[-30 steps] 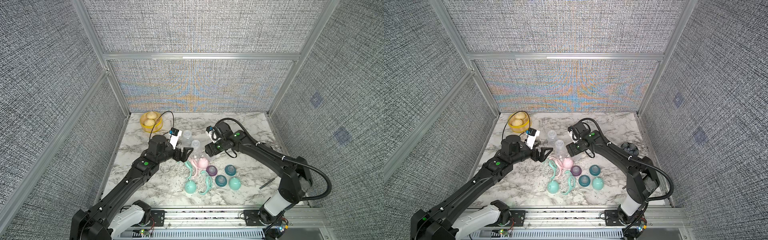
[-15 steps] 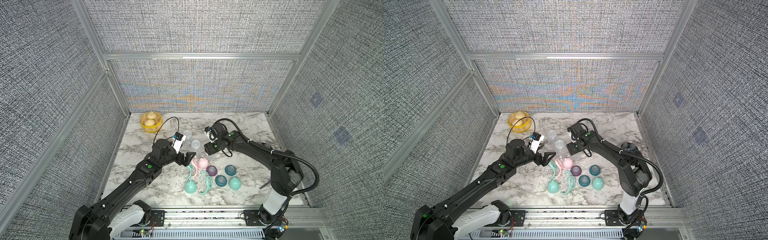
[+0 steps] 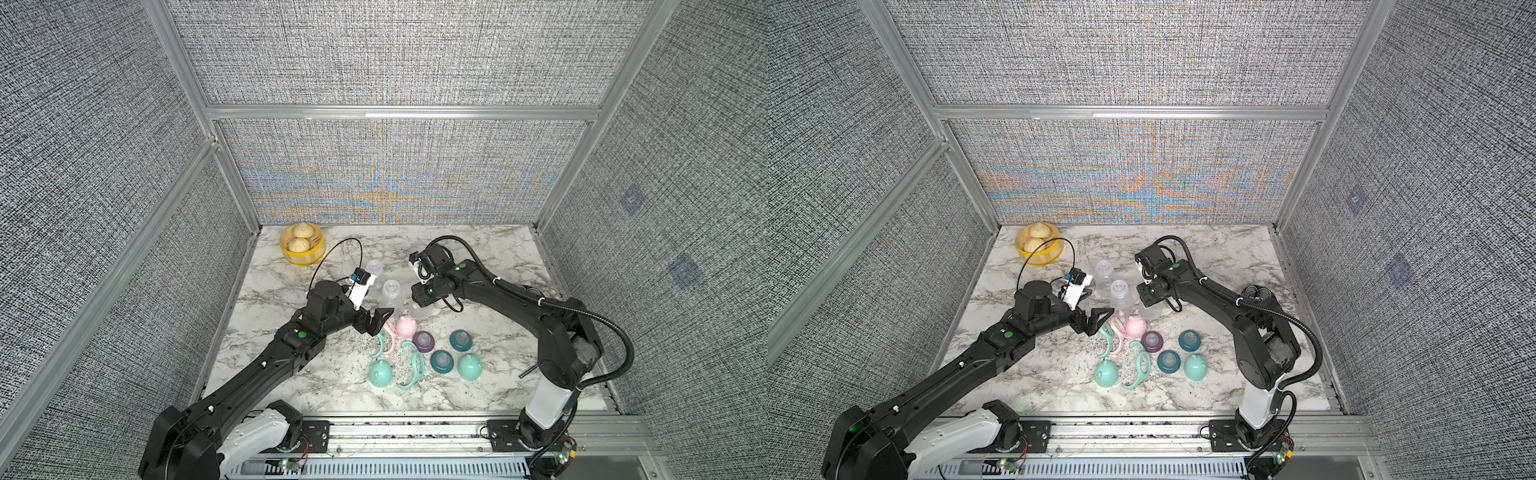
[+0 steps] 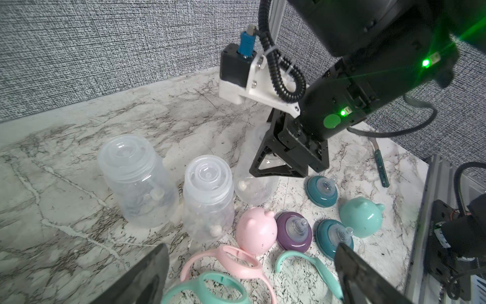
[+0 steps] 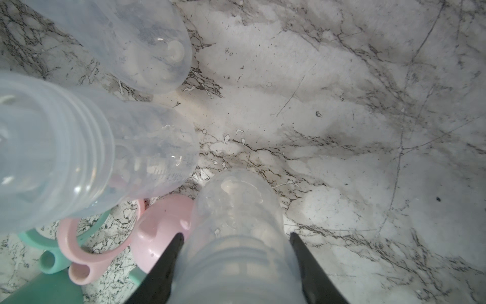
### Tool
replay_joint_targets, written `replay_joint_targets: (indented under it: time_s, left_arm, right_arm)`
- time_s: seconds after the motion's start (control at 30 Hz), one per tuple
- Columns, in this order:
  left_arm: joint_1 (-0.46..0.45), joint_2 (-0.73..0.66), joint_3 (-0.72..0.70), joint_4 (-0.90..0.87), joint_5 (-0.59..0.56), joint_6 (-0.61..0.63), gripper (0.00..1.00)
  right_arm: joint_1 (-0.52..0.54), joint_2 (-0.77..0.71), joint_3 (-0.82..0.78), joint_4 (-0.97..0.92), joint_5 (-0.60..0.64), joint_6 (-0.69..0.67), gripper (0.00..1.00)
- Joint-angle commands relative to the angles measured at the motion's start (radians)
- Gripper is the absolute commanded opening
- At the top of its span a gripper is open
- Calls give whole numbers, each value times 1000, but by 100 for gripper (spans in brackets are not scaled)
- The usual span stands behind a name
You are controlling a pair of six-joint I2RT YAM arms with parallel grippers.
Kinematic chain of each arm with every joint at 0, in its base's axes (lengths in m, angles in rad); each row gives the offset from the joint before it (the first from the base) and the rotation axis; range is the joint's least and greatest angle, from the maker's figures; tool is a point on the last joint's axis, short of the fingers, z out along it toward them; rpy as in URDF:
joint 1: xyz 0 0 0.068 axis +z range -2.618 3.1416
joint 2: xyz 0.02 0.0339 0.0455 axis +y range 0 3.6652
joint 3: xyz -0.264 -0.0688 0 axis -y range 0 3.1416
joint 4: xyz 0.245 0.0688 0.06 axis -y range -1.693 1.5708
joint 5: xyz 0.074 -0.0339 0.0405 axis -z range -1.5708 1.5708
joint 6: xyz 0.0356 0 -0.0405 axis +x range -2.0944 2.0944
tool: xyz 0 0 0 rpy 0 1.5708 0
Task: Assemble the baby bottles
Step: Pick up the baby bottle from the center of the board.
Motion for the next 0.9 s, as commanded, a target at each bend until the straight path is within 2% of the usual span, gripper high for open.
replay_joint_targets:
  time_s: [0.0, 0.13, 0.27, 0.43, 0.53, 0.63, 0.87]
  left_arm:
    - [-9, 4, -3, 86, 53, 40, 96]
    - [-17, 18, -25, 180, 46, 31, 96]
    - [-54, 48, -53, 290, 80, 82, 96]
    - [-99, 106, -81, 421, 117, 109, 96]
    - [-139, 147, -68, 434, 88, 152, 96]
    - [-169, 186, -76, 514, 85, 159, 96]
    - [-183, 259, -117, 800, 108, 87, 96]
  right_arm:
    - [-10, -34, 48, -86, 25, -8, 45]
    - [-13, -99, 123, -211, -1, -30, 45]
    - [-13, -142, 235, -382, -46, -34, 45]
    - [-12, -217, 320, -496, -190, -8, 44]
    - [8, -261, 352, -537, -248, 4, 44]
    - [49, -281, 398, -588, -252, 11, 43]
    - [140, -277, 422, -614, -238, 39, 43]
